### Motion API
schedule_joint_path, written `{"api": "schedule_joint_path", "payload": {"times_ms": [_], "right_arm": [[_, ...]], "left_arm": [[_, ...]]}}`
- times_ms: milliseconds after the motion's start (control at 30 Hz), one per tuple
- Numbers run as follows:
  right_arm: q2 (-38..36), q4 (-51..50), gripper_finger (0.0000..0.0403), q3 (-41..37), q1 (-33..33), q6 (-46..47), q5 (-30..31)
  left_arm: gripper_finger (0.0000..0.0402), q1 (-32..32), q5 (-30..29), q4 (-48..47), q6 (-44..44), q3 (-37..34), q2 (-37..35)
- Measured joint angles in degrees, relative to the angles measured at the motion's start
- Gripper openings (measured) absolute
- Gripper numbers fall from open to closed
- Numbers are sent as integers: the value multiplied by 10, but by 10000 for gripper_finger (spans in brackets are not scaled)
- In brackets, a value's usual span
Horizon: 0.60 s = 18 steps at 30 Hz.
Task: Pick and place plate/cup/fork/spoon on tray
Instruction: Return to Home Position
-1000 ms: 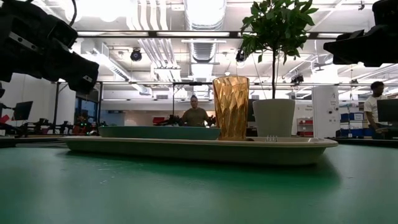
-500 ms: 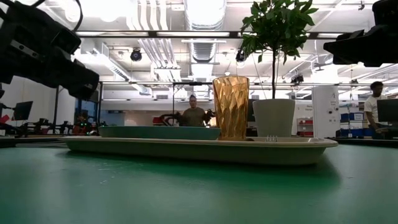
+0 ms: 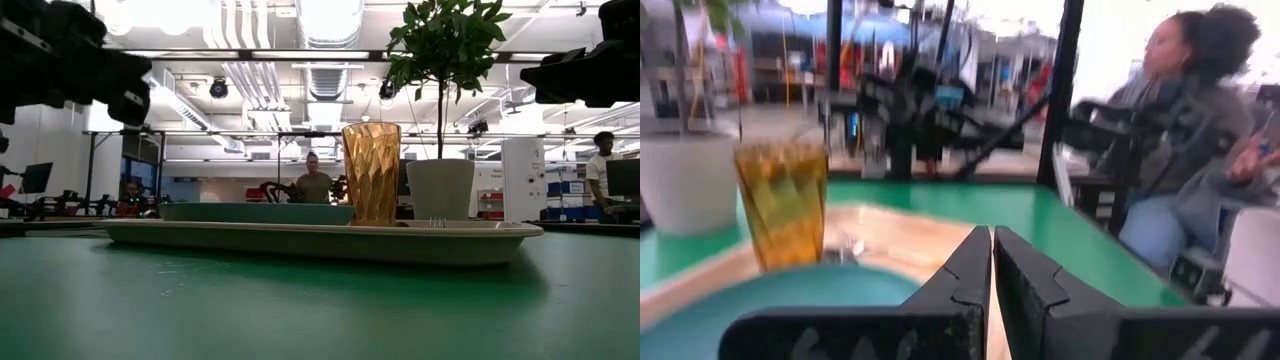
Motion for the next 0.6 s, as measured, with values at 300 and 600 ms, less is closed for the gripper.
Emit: {"api": "schedule_joint_path", "payload": {"times_ms": [300, 600], "right_arm": [[0, 0, 27, 0, 0, 0, 0], [0, 0, 27, 0, 0, 0, 0]], "left_arm": [[0, 0, 0, -1, 0, 0, -95], [0, 0, 0, 3, 0, 0, -132]]}}
